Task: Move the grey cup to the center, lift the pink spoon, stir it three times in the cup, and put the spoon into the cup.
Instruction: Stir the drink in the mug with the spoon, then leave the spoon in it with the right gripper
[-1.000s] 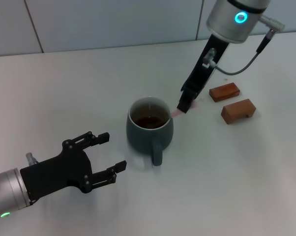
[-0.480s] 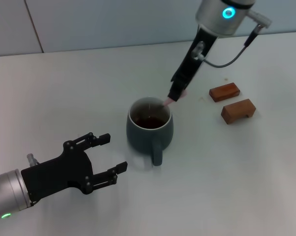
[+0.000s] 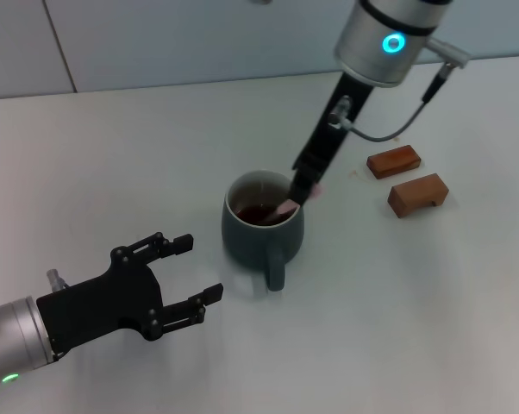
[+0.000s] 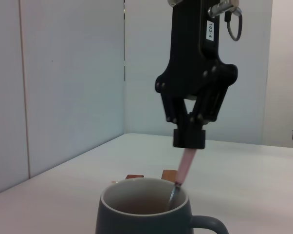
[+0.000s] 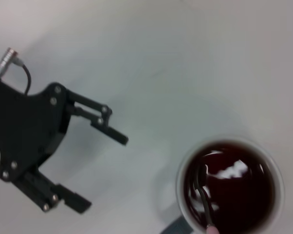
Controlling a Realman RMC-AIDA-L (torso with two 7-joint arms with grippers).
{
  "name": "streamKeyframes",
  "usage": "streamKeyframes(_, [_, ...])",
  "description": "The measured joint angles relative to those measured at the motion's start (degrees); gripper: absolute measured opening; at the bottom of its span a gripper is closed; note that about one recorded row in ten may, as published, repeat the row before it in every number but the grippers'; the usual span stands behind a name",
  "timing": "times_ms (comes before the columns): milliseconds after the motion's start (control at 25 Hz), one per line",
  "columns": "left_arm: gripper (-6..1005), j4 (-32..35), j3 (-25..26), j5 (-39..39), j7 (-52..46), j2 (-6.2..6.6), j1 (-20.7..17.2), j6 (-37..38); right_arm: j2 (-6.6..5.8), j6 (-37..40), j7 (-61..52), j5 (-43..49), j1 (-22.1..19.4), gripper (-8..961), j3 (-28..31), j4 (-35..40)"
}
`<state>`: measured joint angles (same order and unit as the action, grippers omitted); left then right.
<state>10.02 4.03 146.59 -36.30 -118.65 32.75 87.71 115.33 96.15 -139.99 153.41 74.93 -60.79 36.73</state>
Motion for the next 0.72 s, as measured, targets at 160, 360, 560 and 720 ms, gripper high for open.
streamKeyframes(160, [784, 0.0, 0.0, 0.0, 0.0, 0.00, -0.1, -0.2, 0.09, -3.7, 0.2, 0.2, 0.4, 148, 0.2, 0.0])
streamKeyframes(360, [784, 0.0, 0.0, 0.0, 0.0, 0.00, -0.1, -0.2, -1.27, -3.9, -0.4, 0.6, -0.3, 153, 0.1, -0.4])
streamKeyframes(560, [784, 0.0, 0.0, 0.0, -0.2, 0.07, 0.2, -0.2, -0.59, -2.4, -0.3, 0.5, -1.3, 158, 0.1, 1.1])
streamKeyframes(720, [784, 0.0, -0.3, 0.0, -0.5, 0.08, 0.4, -0.3, 0.26, -2.8, -0.5, 0.8, -2.3, 162, -0.3, 3.7])
